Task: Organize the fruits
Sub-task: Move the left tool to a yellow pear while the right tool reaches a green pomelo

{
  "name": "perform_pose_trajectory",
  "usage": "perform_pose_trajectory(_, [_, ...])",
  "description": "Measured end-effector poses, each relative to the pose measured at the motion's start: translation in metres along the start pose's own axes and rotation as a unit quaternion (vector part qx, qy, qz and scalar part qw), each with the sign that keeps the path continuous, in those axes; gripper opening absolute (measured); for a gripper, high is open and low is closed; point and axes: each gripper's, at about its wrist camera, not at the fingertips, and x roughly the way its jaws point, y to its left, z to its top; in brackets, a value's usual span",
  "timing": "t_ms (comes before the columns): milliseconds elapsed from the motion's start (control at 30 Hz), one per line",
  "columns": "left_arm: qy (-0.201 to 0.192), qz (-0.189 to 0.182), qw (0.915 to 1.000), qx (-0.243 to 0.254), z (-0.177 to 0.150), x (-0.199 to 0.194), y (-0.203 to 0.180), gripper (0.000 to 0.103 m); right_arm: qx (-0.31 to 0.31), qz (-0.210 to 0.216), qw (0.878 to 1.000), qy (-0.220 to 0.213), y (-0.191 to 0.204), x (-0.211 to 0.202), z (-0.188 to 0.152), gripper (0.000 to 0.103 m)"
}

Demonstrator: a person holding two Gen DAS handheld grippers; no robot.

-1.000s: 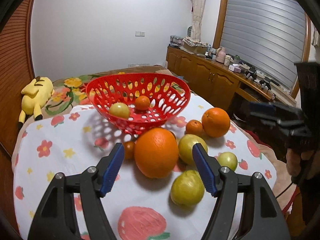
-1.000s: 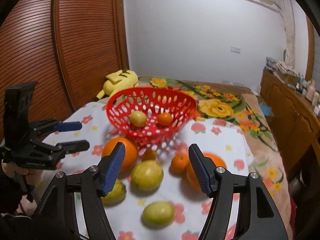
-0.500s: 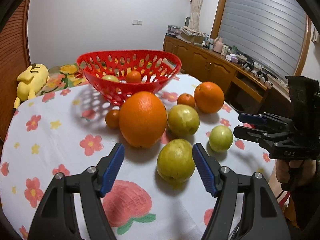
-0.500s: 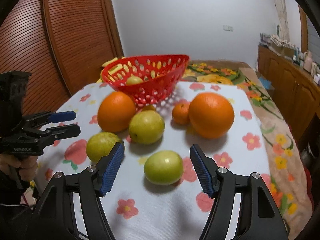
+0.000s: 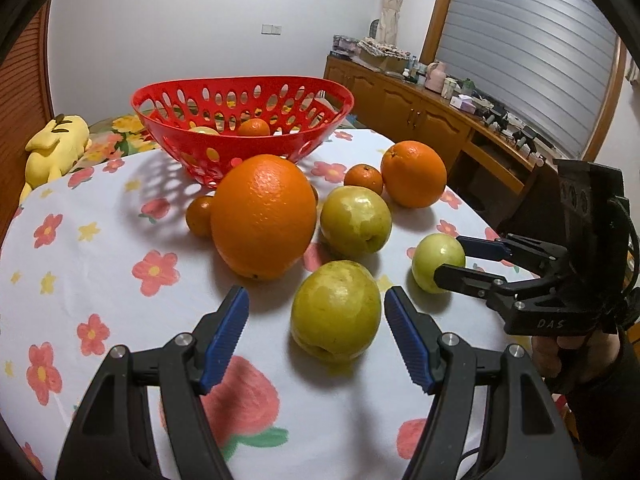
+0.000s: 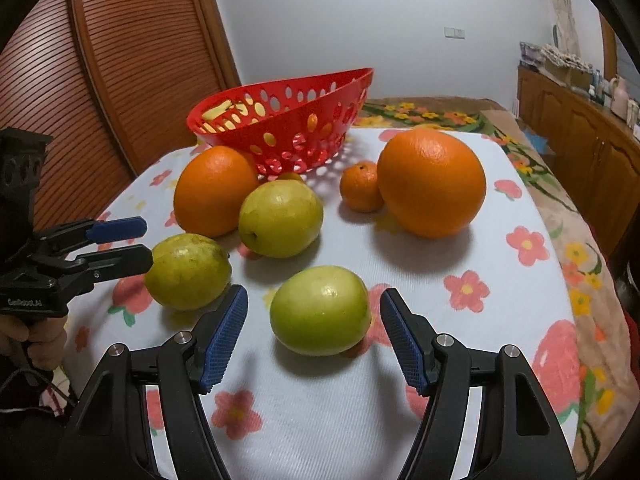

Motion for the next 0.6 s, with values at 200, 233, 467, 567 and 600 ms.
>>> perform_pose_trajectory(200, [0.01,-0.006,0.9999,-0.002,-0.001,0.008,0.0,0.071,0.008,-0.002,1.0,0.01,0.001,0.005,-0.001,0.07])
perform_pose_trajectory(233, [0.011,-0.008,0.9999,-0.004,-0.001,0.009,0.0,0.071,0.009,-0.004,1.0,0.012,0.001,0.007,-0.001,0.07])
perform_pose_trajectory(467, [0.02,-0.013,0.9997,-0.01,-0.002,0.017,0.0,0.071,0.002,-0.015,0.999,0.032,0.001,0.019,0.0,0.061])
perform_pose_trajectory(567, [0.023,-0.013,0.9996,-0.008,-0.002,0.02,-0.002,0.071,-0.005,-0.018,0.999,0.03,0.003,0.018,-0.002,0.058])
perform_pose_trajectory(600, [0.024,-0.013,0.9996,-0.008,-0.002,0.02,-0.002,0.071,-0.003,-0.016,0.999,0.028,0.003,0.017,-0.002,0.058])
